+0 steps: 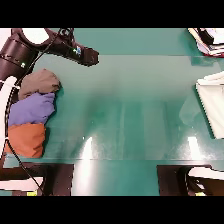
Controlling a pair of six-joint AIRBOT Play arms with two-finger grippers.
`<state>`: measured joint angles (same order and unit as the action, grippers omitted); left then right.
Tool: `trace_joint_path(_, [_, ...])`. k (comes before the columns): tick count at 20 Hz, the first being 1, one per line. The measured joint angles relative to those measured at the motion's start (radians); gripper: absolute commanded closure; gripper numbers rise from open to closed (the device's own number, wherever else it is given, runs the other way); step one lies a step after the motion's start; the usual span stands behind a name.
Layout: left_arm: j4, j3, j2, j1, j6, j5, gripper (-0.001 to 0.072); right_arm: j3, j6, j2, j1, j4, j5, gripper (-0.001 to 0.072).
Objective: Fold the shirts.
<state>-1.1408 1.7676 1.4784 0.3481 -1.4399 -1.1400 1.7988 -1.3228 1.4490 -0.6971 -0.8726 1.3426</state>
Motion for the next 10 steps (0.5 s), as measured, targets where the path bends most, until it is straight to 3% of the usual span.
trace_joint_path(6, [-0.014,0.0,0.0,0.0,0.0,-0.004,0.0684,-0.188,-0.007,-0.119,-0.046,-0.158,0.055,0.0691])
trace_joint_path(7, [-0.018,0.0,0.0,0.0,0.0,-0.004,0.0684,-0.227,-0.009,-0.138,-0.053,-0.194,0.061,0.0653])
trace_joint_path(8, [-0.021,0.0,0.0,0.0,0.0,-0.005,0.0684,-0.269,-0.011,-0.158,-0.063,-0.23,0.068,0.0436])
trace_joint_path(9, [-0.023,0.0,0.0,0.0,0.001,-0.005,0.0684,-0.307,-0.014,-0.176,-0.072,-0.261,0.079,0.0262])
trace_joint_path(10, [-0.026,0.0,0.0,0.0,0.002,-0.005,0.0684,-0.349,-0.022,-0.194,-0.084,-0.29,0.089,0.0214])
